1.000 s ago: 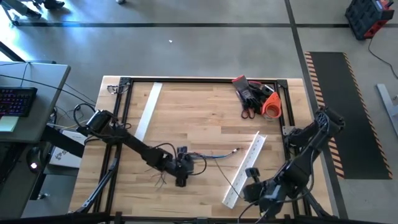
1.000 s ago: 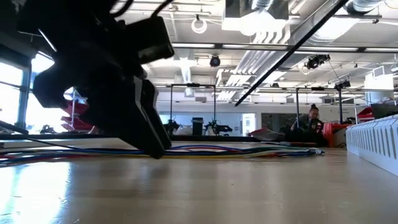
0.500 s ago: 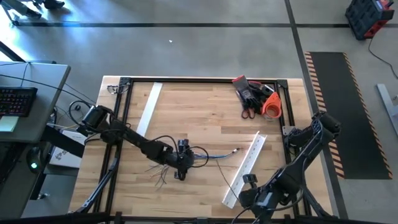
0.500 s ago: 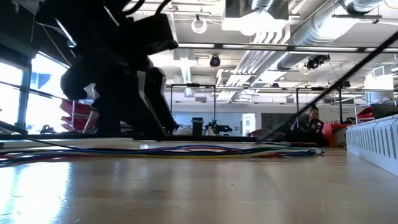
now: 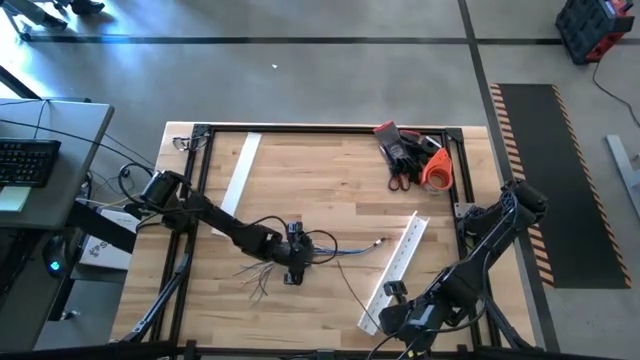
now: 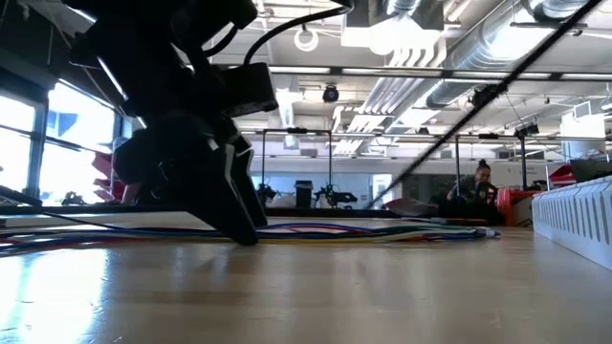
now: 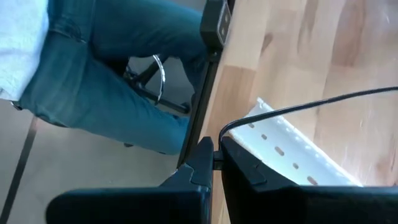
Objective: Ziptie cables
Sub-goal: Wrap the colored cables with the black zip tie
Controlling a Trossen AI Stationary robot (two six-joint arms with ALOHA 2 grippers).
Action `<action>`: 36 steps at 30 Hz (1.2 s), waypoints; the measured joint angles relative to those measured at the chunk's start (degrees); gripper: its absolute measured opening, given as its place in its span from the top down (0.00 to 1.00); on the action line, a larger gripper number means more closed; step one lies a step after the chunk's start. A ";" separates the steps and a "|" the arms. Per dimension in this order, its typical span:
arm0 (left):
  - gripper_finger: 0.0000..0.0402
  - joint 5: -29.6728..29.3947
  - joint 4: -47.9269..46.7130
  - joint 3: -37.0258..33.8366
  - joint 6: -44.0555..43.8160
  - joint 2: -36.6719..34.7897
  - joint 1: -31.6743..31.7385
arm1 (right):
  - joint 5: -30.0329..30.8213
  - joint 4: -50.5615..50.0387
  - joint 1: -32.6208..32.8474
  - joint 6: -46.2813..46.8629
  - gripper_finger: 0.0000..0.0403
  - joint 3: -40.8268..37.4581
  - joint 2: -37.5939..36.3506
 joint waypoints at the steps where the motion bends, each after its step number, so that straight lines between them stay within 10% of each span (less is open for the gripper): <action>1: 0.32 -0.39 -0.43 0.32 0.03 -0.15 -0.23 | 0.00 0.18 0.00 -0.10 1.00 0.00 0.00; 10: 0.32 -5.79 -4.00 1.51 1.47 -2.54 -1.20 | -0.07 0.40 -0.26 -1.00 1.00 0.00 0.00; 16: 0.32 8.81 0.18 -1.49 -4.11 -1.46 3.48 | -0.07 0.74 -0.26 -1.09 1.00 0.00 -0.02; 36: 0.50 9.06 0.05 -4.09 -1.77 -13.98 1.31 | -0.07 1.10 -0.26 -2.15 1.00 0.00 -0.07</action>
